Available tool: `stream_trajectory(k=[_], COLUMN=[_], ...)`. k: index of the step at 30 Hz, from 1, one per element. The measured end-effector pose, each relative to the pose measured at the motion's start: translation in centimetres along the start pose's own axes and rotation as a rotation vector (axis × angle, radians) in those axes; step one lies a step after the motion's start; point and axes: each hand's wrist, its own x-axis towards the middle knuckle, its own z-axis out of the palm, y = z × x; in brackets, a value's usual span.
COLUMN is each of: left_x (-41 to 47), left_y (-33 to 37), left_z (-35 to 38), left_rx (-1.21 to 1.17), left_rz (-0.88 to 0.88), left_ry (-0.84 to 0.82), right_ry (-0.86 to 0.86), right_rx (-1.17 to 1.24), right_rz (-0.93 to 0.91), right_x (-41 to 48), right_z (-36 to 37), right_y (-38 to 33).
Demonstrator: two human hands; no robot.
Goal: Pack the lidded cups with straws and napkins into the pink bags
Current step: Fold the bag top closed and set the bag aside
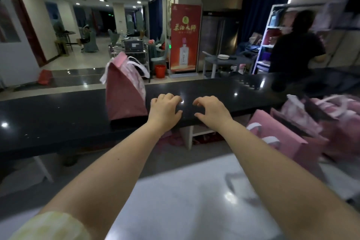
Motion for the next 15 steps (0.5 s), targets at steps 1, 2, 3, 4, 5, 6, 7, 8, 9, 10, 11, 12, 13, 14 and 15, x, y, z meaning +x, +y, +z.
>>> stream_trajectory(k=[1, 2, 3, 4, 5, 6, 7, 8, 9, 10, 11, 12, 13, 14, 15], left_x=[0.5, 1.0, 1.5, 1.8, 2.0, 2.0, 1.7, 1.3, 0.7, 0.0, -0.7, -1.4, -2.2, -3.0, -3.9], left_y=[2.4, 4.9, 7.6, 10.3, 13.2, 16.3, 19.5, 22.7, 25.9, 29.1, 32.1, 35.1, 37.9, 40.6, 43.2], left_z=[0.3, 0.7, 1.0, 1.4, 1.9, 2.5, 3.0, 3.7, 4.4, 5.1, 5.7, 6.4, 7.0, 7.6, 8.3], left_rx=[0.006, 0.008, 0.01, 0.012, 0.01, -0.001, -0.021, -0.042, -0.058, -0.073, -0.091, -0.11, -0.128, -0.143, -0.155], left_rz=[0.032, 0.065, 0.099, 0.134, 0.168, 0.197, 0.219, 0.24, 0.266, 0.295, 0.324, 0.353, 0.38, 0.404, 0.423], left_ry=[-0.007, -0.013, -0.018, -0.02, -0.023, -0.031, -0.045, -0.063, -0.084, -0.109, -0.134, -0.155, -0.171, -0.183, -0.194], right_ry=[0.004, 0.012, 0.025, 0.041, 0.056, 0.064, 0.067, 0.069, 0.073, 0.075, 0.074, 0.065, 0.052, 0.041, 0.037], right_rx=[-0.047, -0.079, -0.101, -0.122, -0.148, -0.175, -0.198, -0.217, -0.239, -0.264, -0.284, -0.296, -0.3, -0.298, -0.294], right_rz=[0.02, 0.05, 0.084, 0.118, 0.15, 0.183, 0.219, 0.256, 0.295, 0.333, 0.371, 0.411, 0.45, 0.487, 0.519], right_x=[-1.5, -3.0, -4.7, -6.5, -8.5, -10.6, -12.9, -15.3, -17.7, -20.3, -22.8, -25.3, -27.8, -30.4, -32.8], right_z=[-1.6, -3.3, -4.9, -6.5, -8.0, -9.4, -10.7, -11.9, -13.0, -14.1, -15.1, -16.1, -17.0, -17.8, -18.5], right_y=[1.6, 3.3, 5.1, 6.8, 8.5, 10.2, 11.8, 13.5, 15.1, 16.7, 18.3, 19.8, 21.3, 22.7, 24.0])
